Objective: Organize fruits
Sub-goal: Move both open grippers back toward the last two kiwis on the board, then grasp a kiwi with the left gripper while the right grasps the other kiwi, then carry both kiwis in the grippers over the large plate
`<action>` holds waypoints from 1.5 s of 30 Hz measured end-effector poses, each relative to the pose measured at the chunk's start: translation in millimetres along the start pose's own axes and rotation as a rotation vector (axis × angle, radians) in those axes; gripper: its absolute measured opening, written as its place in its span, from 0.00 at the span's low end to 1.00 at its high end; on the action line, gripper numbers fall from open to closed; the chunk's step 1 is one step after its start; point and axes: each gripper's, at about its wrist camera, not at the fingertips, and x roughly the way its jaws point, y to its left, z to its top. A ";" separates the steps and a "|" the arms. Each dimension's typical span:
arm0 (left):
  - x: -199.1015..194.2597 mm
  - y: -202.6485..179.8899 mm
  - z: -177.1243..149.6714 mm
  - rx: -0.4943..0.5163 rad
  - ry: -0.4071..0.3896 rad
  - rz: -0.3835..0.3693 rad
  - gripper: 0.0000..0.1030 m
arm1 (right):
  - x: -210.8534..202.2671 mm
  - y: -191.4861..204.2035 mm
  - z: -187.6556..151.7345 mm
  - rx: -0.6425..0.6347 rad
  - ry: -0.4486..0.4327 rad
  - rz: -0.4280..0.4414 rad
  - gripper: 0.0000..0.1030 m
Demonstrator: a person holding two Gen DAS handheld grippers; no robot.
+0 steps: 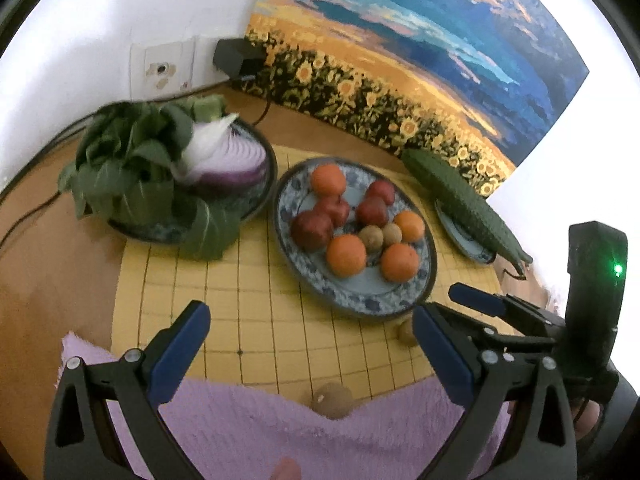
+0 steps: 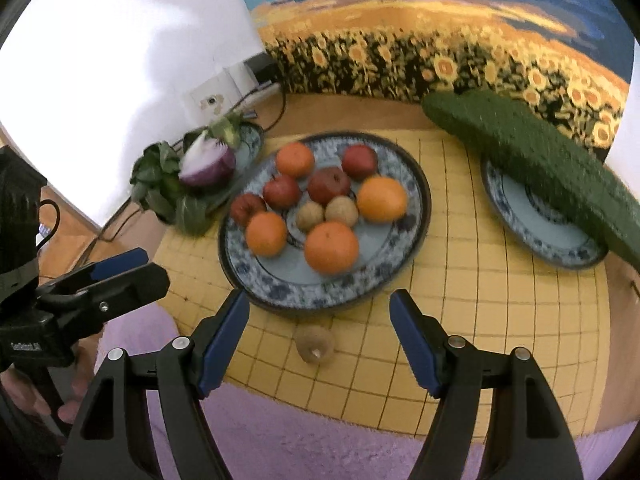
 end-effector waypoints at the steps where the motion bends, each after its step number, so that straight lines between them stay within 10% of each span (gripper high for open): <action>1: 0.9 0.0 -1.6 -0.002 0.006 0.002 1.00 | 0.1 -0.1 -1.2 -0.001 0.003 0.001 0.72; 13: 11.8 -4.2 -40.0 -0.007 0.122 -0.006 0.74 | 9.8 6.5 -21.9 -0.012 0.065 0.045 0.72; 20: 19.8 -5.5 -45.2 -0.006 0.176 -0.043 0.26 | 11.2 8.4 -22.2 -0.024 0.061 0.015 0.40; 25: 17.0 -3.2 -46.8 -0.021 0.173 -0.065 0.26 | 13.7 6.1 -21.9 -0.020 0.069 0.023 0.24; 45: 10.5 -6.0 -7.8 0.007 0.061 -0.028 0.26 | -2.8 10.3 -5.3 -0.016 0.000 0.069 0.23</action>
